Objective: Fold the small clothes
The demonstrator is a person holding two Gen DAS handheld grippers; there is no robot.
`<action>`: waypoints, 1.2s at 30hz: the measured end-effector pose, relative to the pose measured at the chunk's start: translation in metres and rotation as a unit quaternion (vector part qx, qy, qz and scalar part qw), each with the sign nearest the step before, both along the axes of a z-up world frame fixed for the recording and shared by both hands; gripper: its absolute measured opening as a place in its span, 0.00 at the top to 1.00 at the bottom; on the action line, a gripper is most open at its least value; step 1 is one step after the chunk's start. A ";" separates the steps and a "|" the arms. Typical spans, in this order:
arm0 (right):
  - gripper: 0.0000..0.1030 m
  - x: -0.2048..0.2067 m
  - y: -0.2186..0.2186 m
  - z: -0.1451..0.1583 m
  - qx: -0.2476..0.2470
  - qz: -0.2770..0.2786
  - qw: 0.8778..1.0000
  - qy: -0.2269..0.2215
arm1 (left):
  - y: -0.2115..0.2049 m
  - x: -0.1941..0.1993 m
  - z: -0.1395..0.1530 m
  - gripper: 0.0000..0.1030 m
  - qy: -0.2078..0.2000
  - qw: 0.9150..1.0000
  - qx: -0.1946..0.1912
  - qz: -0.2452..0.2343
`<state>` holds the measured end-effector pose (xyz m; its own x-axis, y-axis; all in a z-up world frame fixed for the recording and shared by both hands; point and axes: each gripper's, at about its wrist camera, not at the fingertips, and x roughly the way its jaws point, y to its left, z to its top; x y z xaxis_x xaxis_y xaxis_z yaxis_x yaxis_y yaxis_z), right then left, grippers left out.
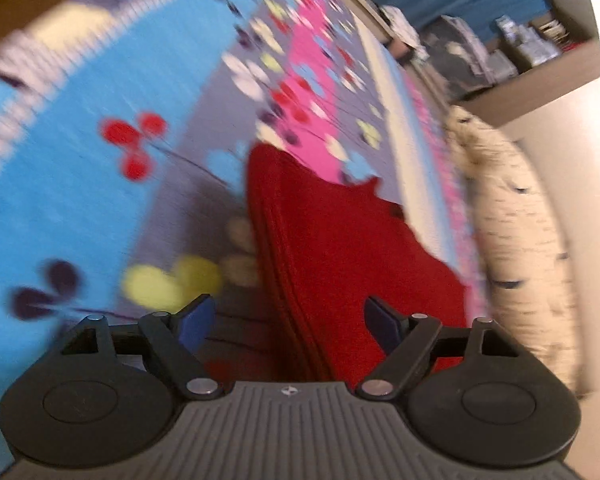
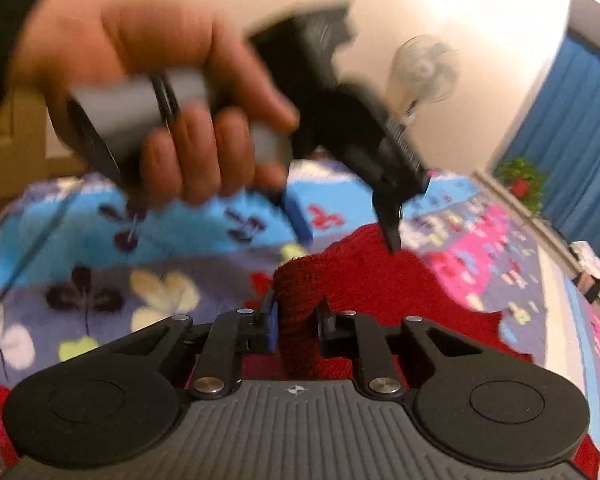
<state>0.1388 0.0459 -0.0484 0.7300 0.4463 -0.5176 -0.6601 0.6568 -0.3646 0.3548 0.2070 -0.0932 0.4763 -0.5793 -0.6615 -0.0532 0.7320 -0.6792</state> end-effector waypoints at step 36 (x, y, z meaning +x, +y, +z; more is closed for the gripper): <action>0.86 -0.036 -0.230 0.062 0.394 -0.283 0.859 0.162 | -0.006 -0.152 0.120 0.32 -0.239 0.962 0.013 0.132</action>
